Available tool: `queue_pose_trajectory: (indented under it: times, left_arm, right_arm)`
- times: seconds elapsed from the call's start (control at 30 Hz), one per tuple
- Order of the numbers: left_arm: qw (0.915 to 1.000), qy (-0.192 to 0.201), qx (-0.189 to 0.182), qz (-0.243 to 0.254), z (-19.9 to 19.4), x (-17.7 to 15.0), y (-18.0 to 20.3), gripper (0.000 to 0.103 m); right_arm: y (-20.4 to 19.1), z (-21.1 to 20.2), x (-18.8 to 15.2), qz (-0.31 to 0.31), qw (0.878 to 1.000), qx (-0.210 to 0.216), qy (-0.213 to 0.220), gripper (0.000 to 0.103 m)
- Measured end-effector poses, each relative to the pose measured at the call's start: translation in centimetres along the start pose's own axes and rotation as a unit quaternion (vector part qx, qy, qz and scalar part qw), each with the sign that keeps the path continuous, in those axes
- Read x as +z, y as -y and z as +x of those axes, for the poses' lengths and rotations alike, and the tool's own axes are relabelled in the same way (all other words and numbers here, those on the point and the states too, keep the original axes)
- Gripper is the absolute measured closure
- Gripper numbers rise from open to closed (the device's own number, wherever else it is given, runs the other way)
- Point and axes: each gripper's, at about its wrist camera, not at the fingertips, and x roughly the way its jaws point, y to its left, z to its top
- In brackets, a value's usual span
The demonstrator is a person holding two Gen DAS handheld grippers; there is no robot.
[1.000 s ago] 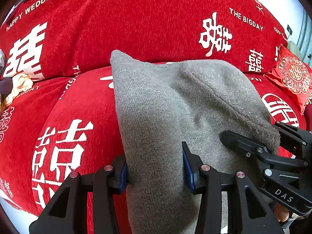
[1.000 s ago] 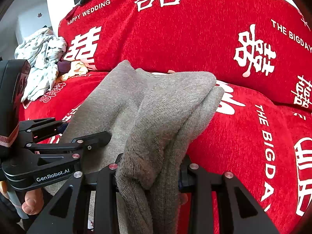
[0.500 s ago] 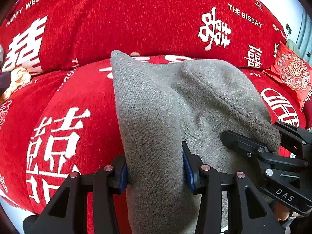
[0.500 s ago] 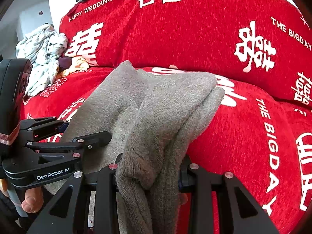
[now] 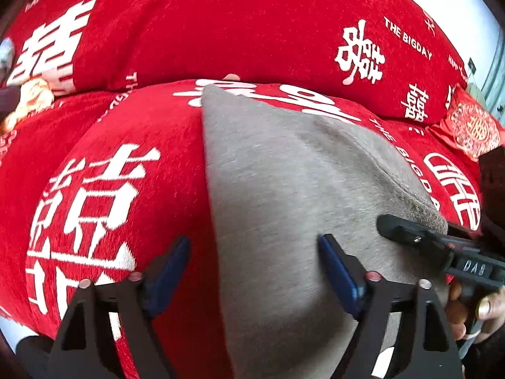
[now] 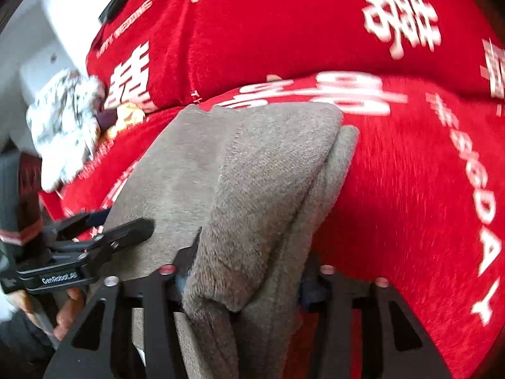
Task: Fold small clothes
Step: 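Open both grippers and release the grey sweater bundle onto the bedspread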
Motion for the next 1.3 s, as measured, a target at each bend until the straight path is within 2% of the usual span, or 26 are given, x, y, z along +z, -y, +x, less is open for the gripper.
queue_pose_trajectory:
  times: [0.07, 0.13, 0.3, 0.37, 0.5, 0.63, 0.73, 0.9, 1.1, 1.2, 1.3]
  left_arm:
    - [0.9996, -0.011, -0.020, -0.017, 0.1, 0.0, -0.9, 0.018]
    - [0.9990, -0.012, -0.026, -0.035, -0.5, 0.4, -1.5, 0.018]
    - [0.9976, 0.014, -0.050, -0.047, -2.3, 3.3, -1.9, 0.018]
    - [0.9970, 0.022, -0.060, -0.044, -2.6, 4.8, -1.2, 0.018]
    - [0.9970, 0.017, -0.076, -0.004, -1.9, 6.3, 1.7, 0.018]
    - [0.9977, -0.012, -0.062, 0.023, 0.5, 5.9, 3.2, 0.018]
    - [0.9986, -0.024, -0.033, 0.035, 2.2, 4.9, 2.9, 0.018]
    - [0.9972, -0.015, -0.006, 0.072, 2.4, 4.1, 3.7, 0.018]
    - [0.9978, -0.017, -0.001, 0.064, 2.5, 6.6, 3.5, 0.018]
    - [0.9980, -0.036, 0.009, 0.052, 4.2, 8.2, 2.9, 0.018]
    - [0.9960, -0.072, 0.023, 0.047, 6.5, 9.1, 2.3, 0.018]
  right_arm:
    - [1.1, -0.3, -0.2, 0.023, 0.999, 0.022, -0.003, 0.040]
    - [1.5, -1.2, -0.2, 0.030, 0.999, 0.021, 0.000, 0.040]
    - [1.4, -5.0, 2.0, 0.033, 0.996, 0.025, 0.075, 0.039]
    - [0.5, -5.5, 3.4, 0.018, 0.995, 0.039, 0.090, 0.039]
    - [-1.1, -3.5, 4.8, -0.007, 0.996, 0.070, 0.062, 0.039]
    - [-0.3, 0.1, 4.4, -0.001, 0.999, 0.044, 0.013, 0.039]
    - [0.8, 0.6, 3.6, -0.001, 0.999, 0.044, 0.021, 0.040]
    - [0.4, 0.6, 3.5, -0.024, 0.999, 0.033, 0.016, 0.039]
    - [0.5, 0.4, 6.1, -0.014, 0.999, 0.026, 0.013, 0.039]
    - [1.1, 2.1, 7.8, -0.008, 1.000, 0.020, -0.007, 0.039]
    - [1.5, 4.1, 8.7, -0.012, 0.999, 0.009, -0.037, 0.039]
